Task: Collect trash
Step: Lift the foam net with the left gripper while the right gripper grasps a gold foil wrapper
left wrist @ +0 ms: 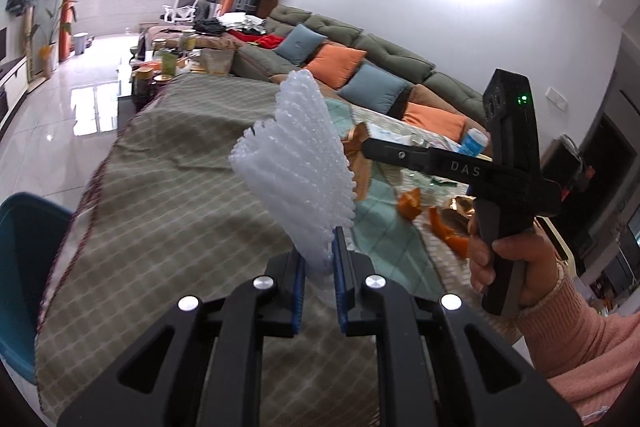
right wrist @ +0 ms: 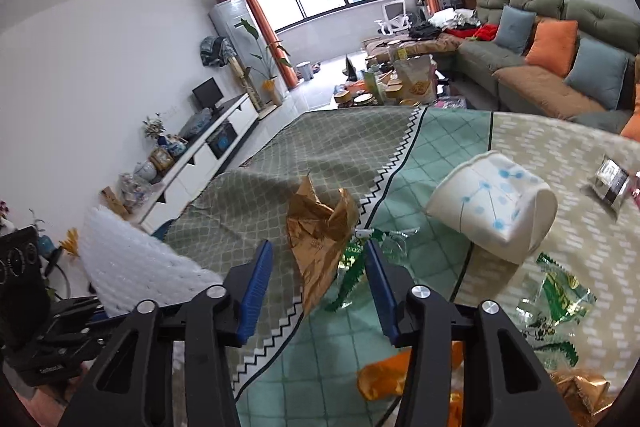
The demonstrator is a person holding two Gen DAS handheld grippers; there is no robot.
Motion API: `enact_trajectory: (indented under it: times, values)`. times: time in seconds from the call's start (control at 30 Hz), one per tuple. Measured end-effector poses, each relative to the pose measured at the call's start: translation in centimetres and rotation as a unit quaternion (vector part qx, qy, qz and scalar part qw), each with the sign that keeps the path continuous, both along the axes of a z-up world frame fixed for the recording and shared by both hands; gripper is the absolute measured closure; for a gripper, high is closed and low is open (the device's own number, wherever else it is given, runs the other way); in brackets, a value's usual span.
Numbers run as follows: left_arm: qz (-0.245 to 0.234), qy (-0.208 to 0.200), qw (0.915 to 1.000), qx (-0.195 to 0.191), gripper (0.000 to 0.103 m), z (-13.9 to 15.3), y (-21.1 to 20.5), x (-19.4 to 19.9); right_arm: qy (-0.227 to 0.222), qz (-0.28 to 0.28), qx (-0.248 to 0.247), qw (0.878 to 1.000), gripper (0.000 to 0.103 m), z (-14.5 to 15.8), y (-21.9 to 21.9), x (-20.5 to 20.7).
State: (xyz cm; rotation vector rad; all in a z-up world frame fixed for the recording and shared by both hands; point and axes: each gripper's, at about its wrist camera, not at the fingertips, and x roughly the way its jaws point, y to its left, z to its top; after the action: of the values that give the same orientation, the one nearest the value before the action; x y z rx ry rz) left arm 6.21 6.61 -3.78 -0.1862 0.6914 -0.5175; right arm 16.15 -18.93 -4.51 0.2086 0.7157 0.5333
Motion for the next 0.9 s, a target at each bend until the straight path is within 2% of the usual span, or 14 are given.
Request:
enact_trajectory:
  times: [0.17,0.27,0.37,0.4,0.43,0.9]
  values:
    - [0.011,0.006,0.9999,-0.004,0.089,-0.5,1.4,-0.4,0.001,-0.002,-0.021,1.000,0.059,-0.1,1.0,0.1]
    - [0.016,0.007,0.9998,-0.007,0.089,-0.5,2.2,-0.5,0.015,-0.009,-0.019,1.000,0.065,-0.5,1.2,0.7]
    - [0.019,0.007,0.9998,-0.008,0.089,-0.5,2.1,-0.7,0.020,-0.011,-0.018,1.000,0.078,-0.7,1.4,1.2]
    - [0.021,0.007,0.9997,-0.008,0.089,-0.5,2.2,-0.8,0.021,-0.012,-0.018,1.000,0.091,-0.7,1.4,1.2]
    - [0.022,0.007,0.9997,-0.009,0.089,-0.5,2.3,-0.8,0.021,-0.014,-0.018,1.000,0.097,-0.8,1.4,1.2]
    - [0.054,-0.011,0.9985,0.000,0.089,0.3,4.4,-1.5,-0.001,0.018,0.040,0.999,0.100,1.8,1.3,-0.8]
